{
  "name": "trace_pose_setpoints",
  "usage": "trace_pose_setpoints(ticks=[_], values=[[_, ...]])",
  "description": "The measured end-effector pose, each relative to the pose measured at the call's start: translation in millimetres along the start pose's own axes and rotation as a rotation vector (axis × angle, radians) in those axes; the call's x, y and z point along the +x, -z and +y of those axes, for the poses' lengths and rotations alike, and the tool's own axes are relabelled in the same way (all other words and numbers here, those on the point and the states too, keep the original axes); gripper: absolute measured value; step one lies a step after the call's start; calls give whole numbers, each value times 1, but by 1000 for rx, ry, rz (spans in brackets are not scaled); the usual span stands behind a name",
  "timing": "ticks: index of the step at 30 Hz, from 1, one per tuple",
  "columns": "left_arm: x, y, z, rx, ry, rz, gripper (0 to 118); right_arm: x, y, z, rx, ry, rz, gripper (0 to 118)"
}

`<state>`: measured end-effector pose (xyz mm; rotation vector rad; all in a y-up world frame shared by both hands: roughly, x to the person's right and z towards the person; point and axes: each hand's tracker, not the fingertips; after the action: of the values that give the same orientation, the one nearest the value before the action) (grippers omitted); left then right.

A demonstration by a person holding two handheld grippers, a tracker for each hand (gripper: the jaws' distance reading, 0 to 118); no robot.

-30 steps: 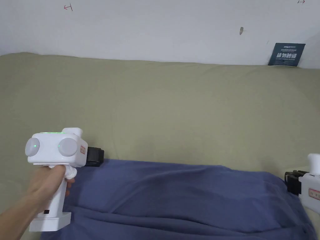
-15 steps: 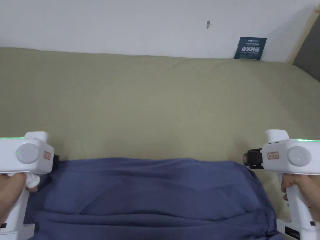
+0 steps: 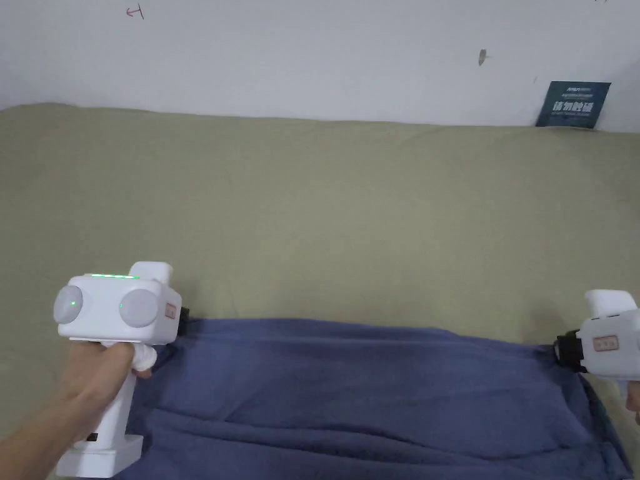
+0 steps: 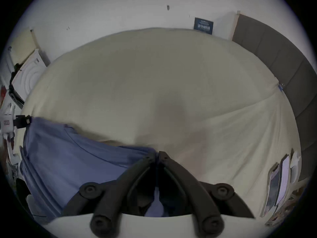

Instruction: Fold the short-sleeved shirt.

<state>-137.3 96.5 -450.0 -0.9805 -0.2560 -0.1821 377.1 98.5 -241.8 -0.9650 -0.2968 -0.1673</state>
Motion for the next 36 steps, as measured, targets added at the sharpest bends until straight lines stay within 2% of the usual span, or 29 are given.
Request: trace_pose_setpoints(ticks=[2,4,10,21,28,36], values=[[-5,-15,0,36,-4,-6,2,1,-16,4,37,-4,-17,2],[-12,-33,2,56,-14,-19,2,7,-37,7,72,47,24,2],[-29,-92,-19,132,-24,-45,2,8,-101,-9,158,37,46,2],[-50,-175,-117,233,2,-61,2,2,-195,-114,273,7,80,2],[-51,-173,-193,218,21,-61,2,3,-193,-194,229,27,95,2],[-48,-151,-214,165,1,-73,3,7,-153,-227,155,48,84,2]])
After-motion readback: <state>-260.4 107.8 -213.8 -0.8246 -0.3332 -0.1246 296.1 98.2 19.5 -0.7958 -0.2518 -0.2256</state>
